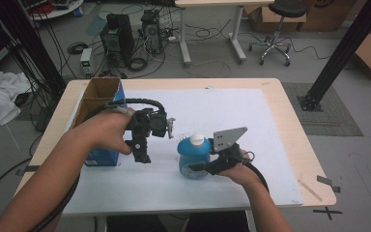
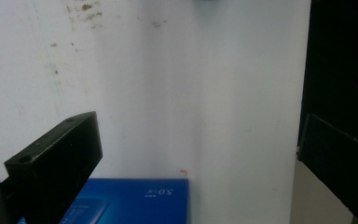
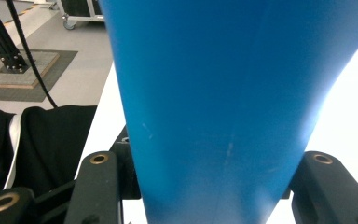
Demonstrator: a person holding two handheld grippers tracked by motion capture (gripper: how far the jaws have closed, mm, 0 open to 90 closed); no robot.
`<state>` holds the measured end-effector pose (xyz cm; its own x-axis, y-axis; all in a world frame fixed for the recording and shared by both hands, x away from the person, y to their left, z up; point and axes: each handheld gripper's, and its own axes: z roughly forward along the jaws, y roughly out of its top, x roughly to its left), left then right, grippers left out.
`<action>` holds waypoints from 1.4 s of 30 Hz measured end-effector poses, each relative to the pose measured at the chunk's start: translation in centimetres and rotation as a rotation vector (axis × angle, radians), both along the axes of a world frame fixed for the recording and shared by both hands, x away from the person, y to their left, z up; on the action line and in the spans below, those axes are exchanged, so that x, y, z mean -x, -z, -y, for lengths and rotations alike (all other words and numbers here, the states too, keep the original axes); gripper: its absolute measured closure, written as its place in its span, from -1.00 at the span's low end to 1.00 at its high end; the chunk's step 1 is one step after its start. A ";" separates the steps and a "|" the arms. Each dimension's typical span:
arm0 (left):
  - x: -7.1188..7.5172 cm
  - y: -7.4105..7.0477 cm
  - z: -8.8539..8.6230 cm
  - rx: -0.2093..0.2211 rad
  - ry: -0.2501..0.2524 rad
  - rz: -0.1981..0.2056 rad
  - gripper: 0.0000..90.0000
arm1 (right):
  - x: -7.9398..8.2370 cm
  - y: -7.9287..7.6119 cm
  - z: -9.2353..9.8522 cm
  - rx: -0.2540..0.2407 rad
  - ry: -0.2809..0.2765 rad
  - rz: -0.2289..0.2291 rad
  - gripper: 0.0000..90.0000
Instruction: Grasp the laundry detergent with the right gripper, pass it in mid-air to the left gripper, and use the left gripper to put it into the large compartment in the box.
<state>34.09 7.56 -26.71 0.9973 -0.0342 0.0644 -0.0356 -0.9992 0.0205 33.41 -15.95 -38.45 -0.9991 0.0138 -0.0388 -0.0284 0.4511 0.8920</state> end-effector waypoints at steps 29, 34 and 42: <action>1.1 0.1 2.6 0.023 0.039 -0.015 -1.00 | -0.7 0.6 -6.1 -0.009 -0.070 -0.001 0.02; 1.2 0.1 2.9 0.024 0.043 -0.011 -1.00 | -0.7 0.8 -6.9 -0.008 -0.075 -0.007 0.02; 1.3 0.1 3.1 0.031 0.041 0.003 -1.00 | -0.8 0.8 -8.0 -0.010 -0.081 -0.001 0.02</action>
<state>32.76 4.42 -26.76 0.9949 -0.0732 0.0692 -0.0768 -0.9958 0.0508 34.17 -7.99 -39.29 -0.9970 -0.0668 -0.0384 -0.0639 0.4385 0.8965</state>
